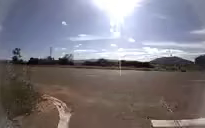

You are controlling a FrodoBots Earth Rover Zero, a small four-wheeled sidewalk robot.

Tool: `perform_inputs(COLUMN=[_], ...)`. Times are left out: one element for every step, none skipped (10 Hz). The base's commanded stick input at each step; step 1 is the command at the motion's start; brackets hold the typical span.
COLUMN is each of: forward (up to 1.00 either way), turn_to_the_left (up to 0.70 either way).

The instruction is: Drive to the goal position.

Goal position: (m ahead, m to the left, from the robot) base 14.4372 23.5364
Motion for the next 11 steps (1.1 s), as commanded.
perform_inputs(forward=[1.0,1.0,1.0,1.0,1.0,1.0,1.0,1.0,1.0,1.0,1.0], turn_to_the_left=[0.4,0.27,0.07,0.0,0.0,0.0,0.0,0.0,0.0,0.0,0.0])
